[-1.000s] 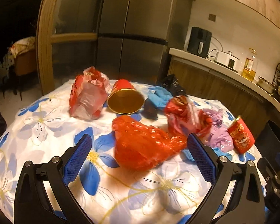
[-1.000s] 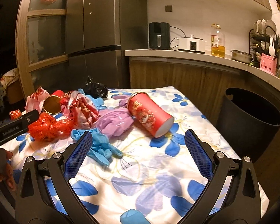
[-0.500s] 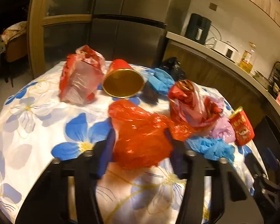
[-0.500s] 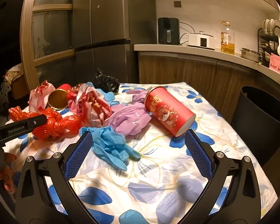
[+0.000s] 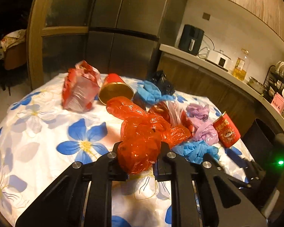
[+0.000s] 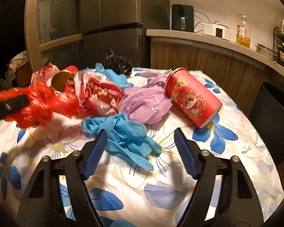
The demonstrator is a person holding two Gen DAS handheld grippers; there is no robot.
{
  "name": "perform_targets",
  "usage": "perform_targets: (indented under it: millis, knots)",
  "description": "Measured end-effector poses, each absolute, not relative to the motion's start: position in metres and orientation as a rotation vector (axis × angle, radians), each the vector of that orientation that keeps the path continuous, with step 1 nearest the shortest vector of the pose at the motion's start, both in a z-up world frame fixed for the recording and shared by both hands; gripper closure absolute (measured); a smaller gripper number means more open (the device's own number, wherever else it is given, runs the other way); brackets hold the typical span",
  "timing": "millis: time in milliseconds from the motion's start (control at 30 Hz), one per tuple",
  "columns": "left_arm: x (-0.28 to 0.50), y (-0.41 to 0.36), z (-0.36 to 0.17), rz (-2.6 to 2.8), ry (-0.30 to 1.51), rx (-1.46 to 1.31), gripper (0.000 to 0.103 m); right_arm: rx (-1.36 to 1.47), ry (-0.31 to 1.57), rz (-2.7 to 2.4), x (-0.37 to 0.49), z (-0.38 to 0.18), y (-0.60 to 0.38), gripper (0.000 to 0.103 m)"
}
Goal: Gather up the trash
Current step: 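Grasp the red plastic bag with the left tool while the right tool grasps the blue glove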
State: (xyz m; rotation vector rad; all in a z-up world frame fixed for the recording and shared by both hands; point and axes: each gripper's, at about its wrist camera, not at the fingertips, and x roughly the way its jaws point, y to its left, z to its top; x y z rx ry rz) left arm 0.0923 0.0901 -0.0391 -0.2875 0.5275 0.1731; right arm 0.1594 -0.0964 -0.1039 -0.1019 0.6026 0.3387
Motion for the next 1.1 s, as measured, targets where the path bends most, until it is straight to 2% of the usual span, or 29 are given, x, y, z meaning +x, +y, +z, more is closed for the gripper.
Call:
perform_targets:
  millis: [200,267,300,367,433,1100]
  knots:
    - [0.086,0.091,-0.033,0.186,0.510,-0.280,0.085,-0.121,0.640,0.366,0.163,-0.112,-0.091,0.059]
    - [0.085,0.090,-0.032,0.184,0.510,-0.278,0.085,-0.124,0.648,0.379,0.163,-0.114,-0.089,0.073]
    - [0.085,0.090,-0.032,0.182,0.511,-0.277,0.085,-0.125,0.650,0.383,0.164,-0.114,-0.089,0.077]
    - [0.084,0.087,-0.030,0.180,0.509,-0.272,0.085,-0.124,0.649,0.395,0.163,-0.113,-0.089,0.093]
    - [0.083,0.086,-0.029,0.181,0.507,-0.268,0.085,-0.121,0.643,0.407,0.161,-0.112,-0.089,0.099]
    - [0.071,0.045,-0.004,0.133,0.451,-0.210,0.085,0.011,0.448,0.409,0.112,-0.041,-0.155,0.102]
